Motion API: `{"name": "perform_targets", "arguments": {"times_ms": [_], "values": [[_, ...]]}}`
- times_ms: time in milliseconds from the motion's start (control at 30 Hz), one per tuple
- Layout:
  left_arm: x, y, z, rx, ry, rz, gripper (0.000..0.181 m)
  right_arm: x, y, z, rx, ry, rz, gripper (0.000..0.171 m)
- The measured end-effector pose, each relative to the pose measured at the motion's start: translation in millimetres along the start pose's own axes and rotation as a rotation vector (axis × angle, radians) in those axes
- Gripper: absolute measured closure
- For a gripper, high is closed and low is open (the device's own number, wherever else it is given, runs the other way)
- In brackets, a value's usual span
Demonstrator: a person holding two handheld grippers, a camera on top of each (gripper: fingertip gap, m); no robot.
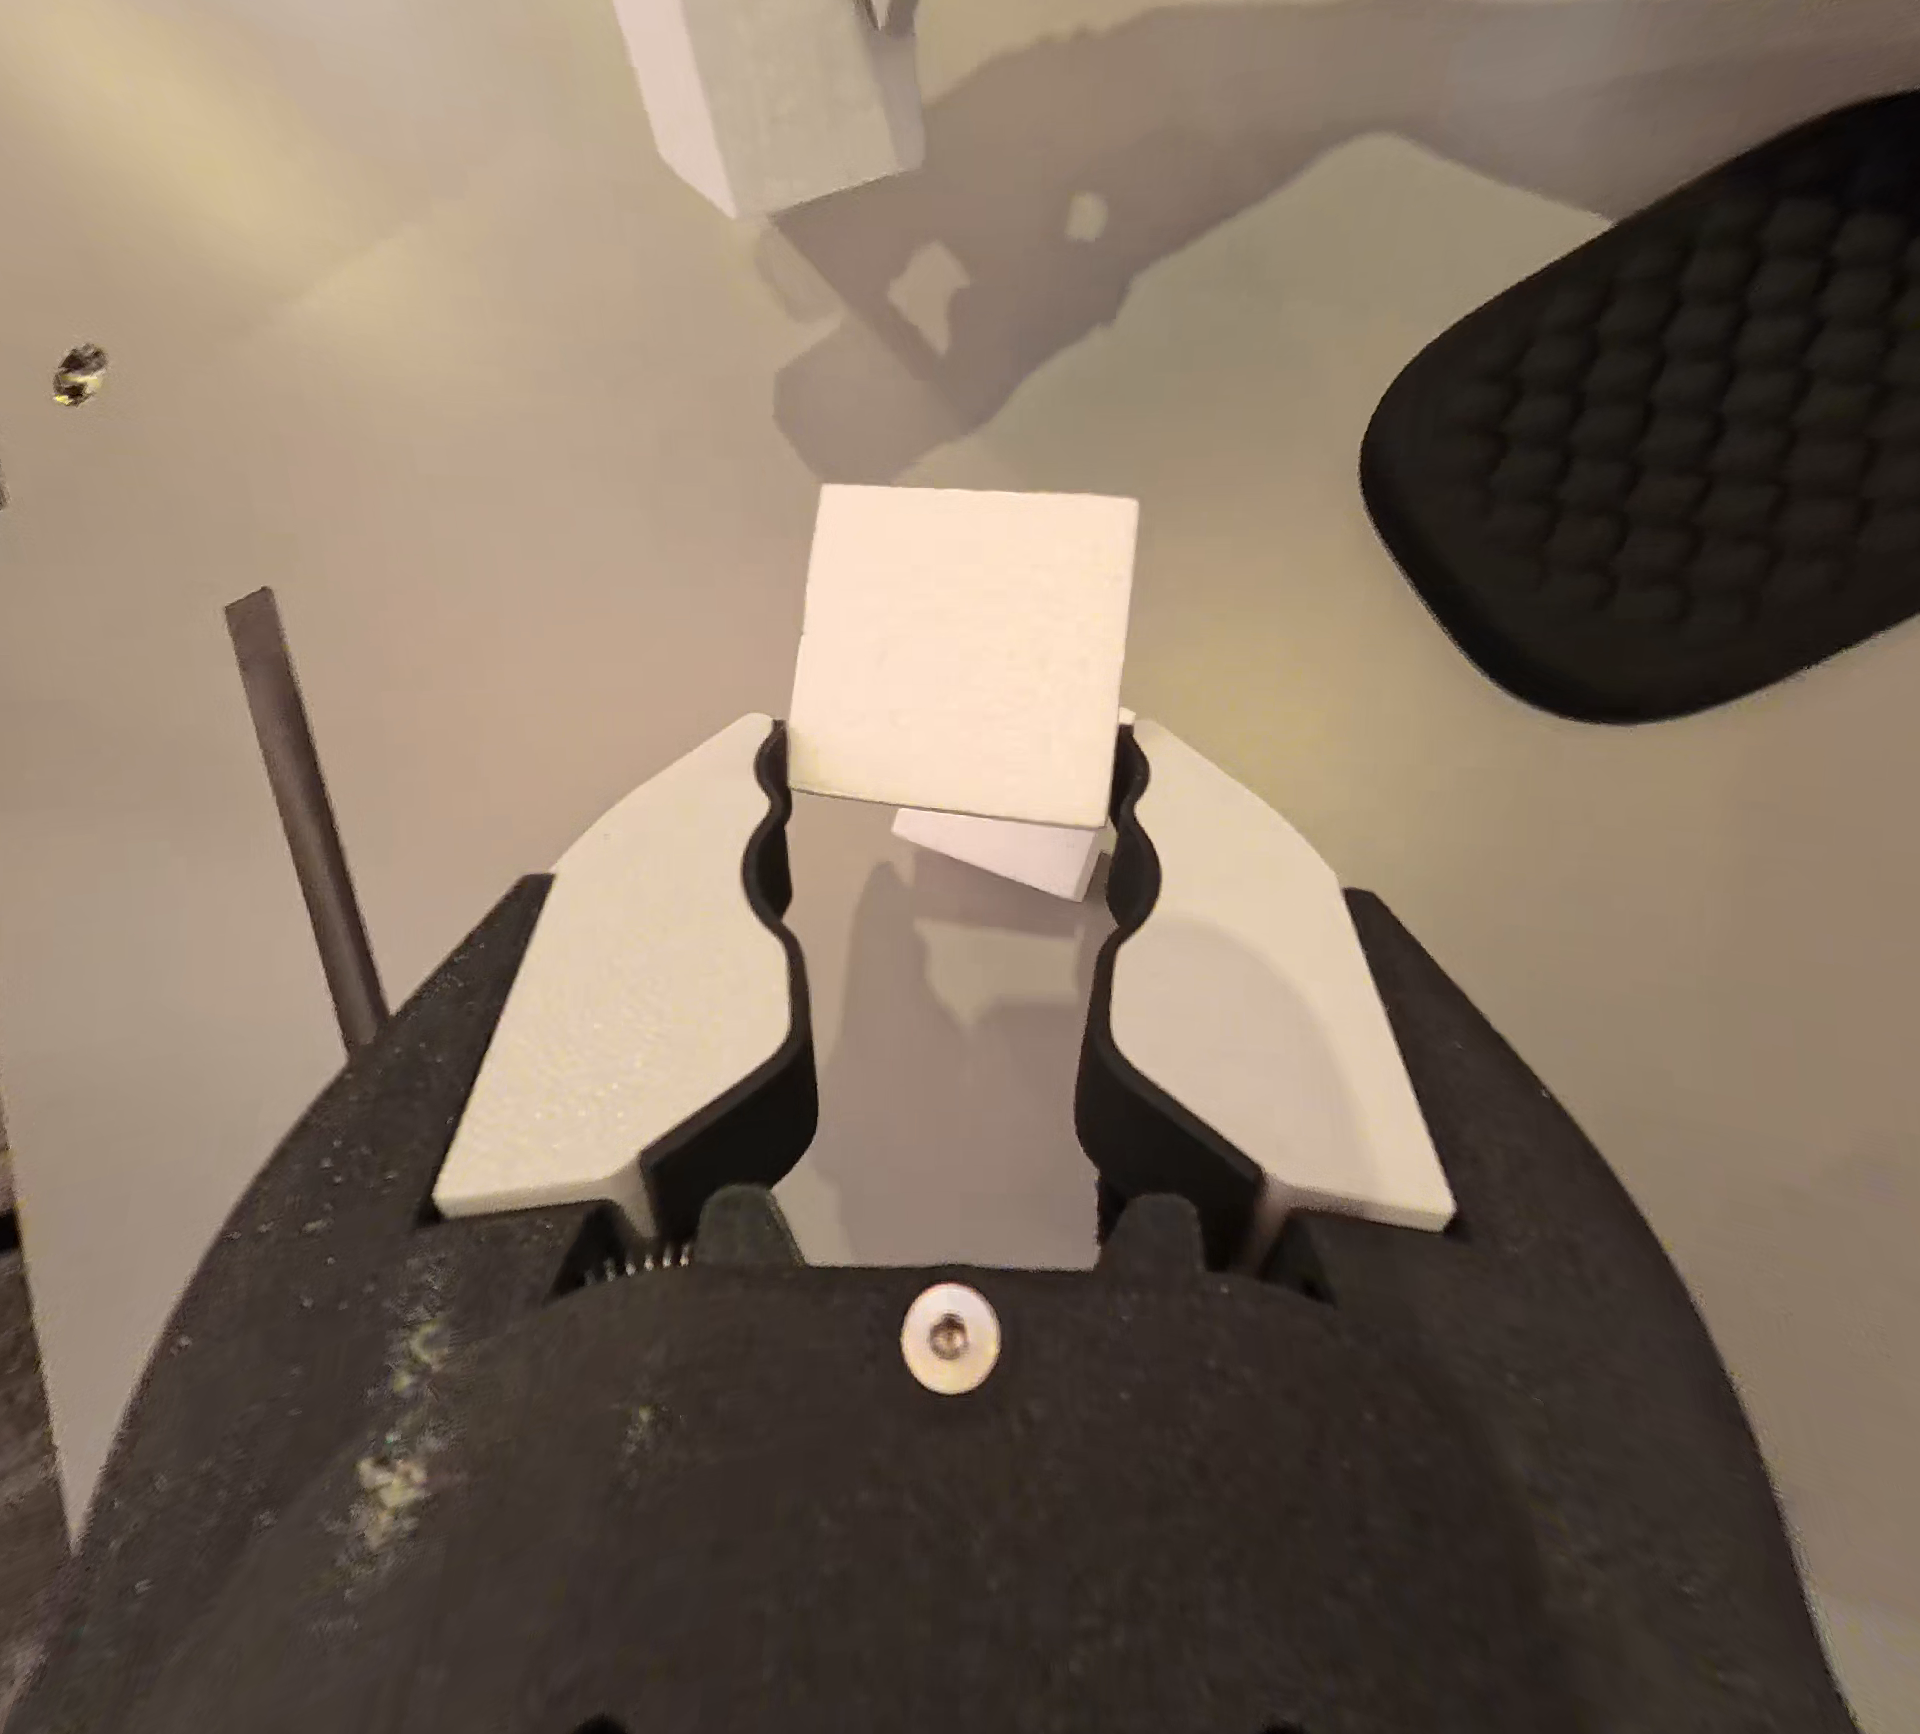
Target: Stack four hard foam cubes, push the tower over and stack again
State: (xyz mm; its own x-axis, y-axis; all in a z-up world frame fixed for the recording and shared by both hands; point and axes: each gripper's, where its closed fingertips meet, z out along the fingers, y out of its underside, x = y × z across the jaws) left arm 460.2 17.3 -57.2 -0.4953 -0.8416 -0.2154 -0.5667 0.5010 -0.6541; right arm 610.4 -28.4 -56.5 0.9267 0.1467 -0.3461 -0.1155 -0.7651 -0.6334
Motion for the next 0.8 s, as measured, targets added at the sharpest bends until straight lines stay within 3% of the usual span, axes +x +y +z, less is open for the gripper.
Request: {"name": "perform_targets", "arguments": {"times_ms": [200, 633, 800], "values": [[0.8, 23.1, 17.8, -0.08, 0.079, 0.019, 0.122, -3.0, 2.9, 4.8, -0.029, -0.006, -0.01, 0.113], [2.7, 28.2, 24.7, -0.065, 0.123, 0.036, 0.122, 1.1, 9.6, 14.1, -0.078, -0.011, 0.021, 0.113], [-1.8, 27.0, 18.1, -0.057, 0.072, -0.036, 0.095, -9.3, 5.0, 16.0, -0.082, -0.028, -0.016, 0.113]]}}
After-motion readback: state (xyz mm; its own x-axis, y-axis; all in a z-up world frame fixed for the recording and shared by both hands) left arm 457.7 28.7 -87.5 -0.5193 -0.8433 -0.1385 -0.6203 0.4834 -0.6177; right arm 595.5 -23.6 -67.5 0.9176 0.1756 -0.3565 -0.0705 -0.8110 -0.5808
